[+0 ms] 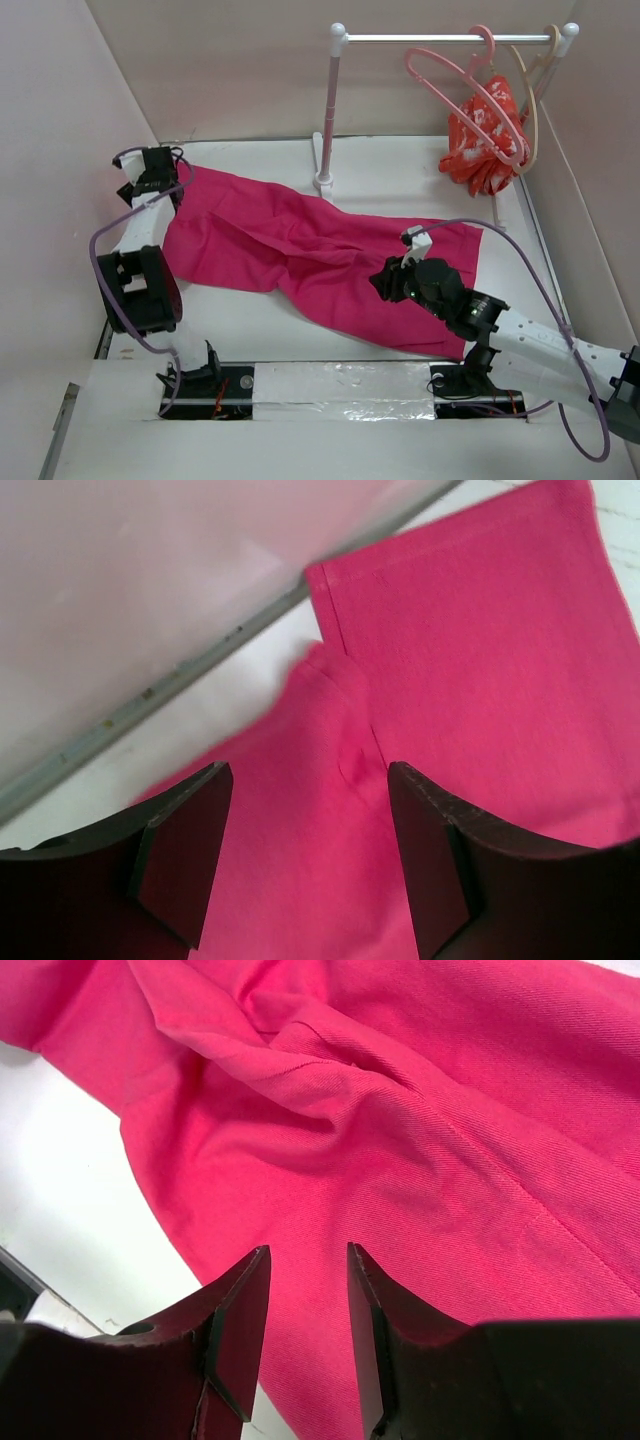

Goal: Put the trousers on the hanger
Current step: Flatten out the trousers at the center of the board.

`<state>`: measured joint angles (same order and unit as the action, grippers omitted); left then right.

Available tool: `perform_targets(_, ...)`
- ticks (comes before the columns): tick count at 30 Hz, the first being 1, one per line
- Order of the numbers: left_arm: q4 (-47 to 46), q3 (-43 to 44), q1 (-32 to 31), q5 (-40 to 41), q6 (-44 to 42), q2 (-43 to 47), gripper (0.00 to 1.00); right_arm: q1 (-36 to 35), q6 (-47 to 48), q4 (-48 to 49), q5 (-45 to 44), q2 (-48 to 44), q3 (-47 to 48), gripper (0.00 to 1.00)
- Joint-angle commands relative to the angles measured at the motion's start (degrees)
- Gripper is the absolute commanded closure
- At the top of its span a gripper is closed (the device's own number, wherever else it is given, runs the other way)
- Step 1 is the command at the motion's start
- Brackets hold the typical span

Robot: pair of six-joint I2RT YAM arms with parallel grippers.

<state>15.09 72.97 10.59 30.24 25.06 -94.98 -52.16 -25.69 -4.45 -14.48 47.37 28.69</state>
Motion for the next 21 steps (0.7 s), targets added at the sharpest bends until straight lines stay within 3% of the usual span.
perform_targets(1,-2.08,-6.84,-0.31,-2.81,4.91,8.73,0.40,-0.22,0.91,3.39,1.12,0.35,1.46,0.60)
perform_targets(7,0.02,-17.74,5.91,-9.31,12.28,18.31,0.41,-0.22,0.29,3.83,4.90,-0.79,1.55,0.72)
perform_targets(12,1.25,-26.02,10.85,-12.22,18.79,26.94,0.40,-0.75,0.91,0.68,5.60,-2.28,1.72,0.76)
perform_targets(16,1.52,-32.26,17.00,-15.65,22.40,32.04,0.35,-0.75,1.35,-2.58,5.34,-4.65,2.25,0.74)
perform_targets(21,1.86,-35.70,25.25,-17.67,20.64,28.46,0.37,-0.75,0.74,-4.87,4.81,-8.00,2.16,0.69)
